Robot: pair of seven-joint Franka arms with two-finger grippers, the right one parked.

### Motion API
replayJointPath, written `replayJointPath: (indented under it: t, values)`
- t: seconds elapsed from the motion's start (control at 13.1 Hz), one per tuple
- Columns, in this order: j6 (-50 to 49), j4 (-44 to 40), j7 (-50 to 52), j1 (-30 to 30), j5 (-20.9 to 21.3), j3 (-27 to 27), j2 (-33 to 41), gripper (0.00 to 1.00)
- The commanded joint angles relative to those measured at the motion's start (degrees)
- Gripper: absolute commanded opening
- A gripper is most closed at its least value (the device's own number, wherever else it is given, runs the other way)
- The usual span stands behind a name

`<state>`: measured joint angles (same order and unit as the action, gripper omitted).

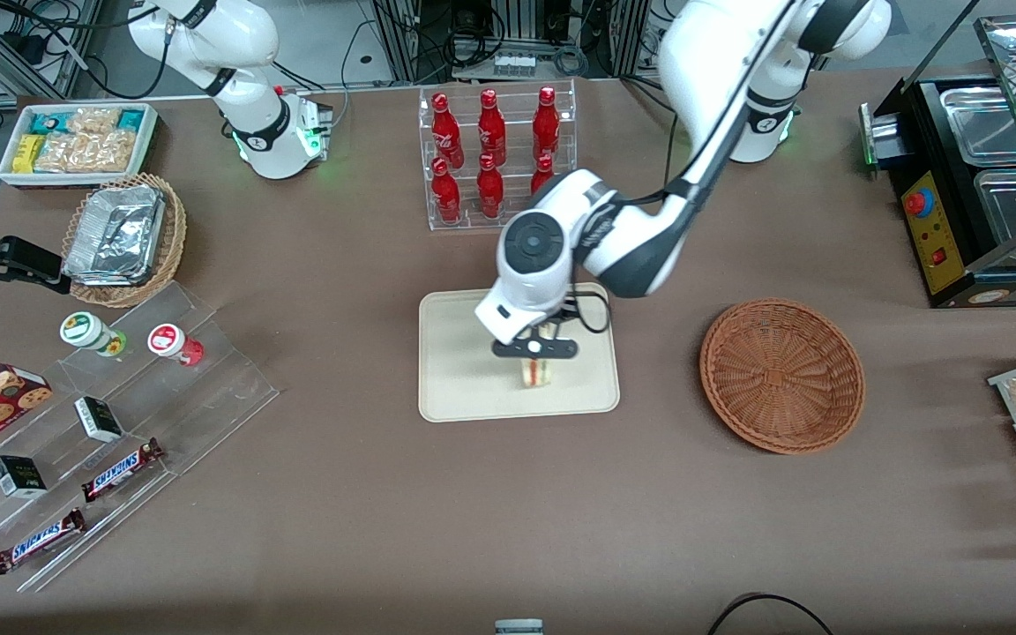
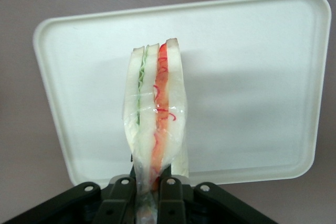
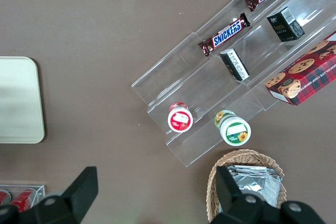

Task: Place sandwich from basket to tray
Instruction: 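Lower the sandwich onto the tray and open the left gripper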

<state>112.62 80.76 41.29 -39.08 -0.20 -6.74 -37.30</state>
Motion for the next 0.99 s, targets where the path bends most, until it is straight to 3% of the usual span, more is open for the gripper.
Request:
replayJointPath:
  t: [0.0,0.53,0.61,0.76,0.91]
  values:
    - [2.0,-1.7,1.2,-2.4,1.6,0.8,-2.8,0.0]
    - [5.7,0.6,3.0,-3.8,2.0,0.8,-5.2,0.0]
    - [5.9,0.7,3.3,-3.8,1.9,0.8,-5.3,0.14]
    - [5.7,0.5,3.6,-3.6,1.9,0.8,-5.0,0.99]
    - [5.0,0.1,3.8,-3.2,1.7,1.0,-3.4,1.0]
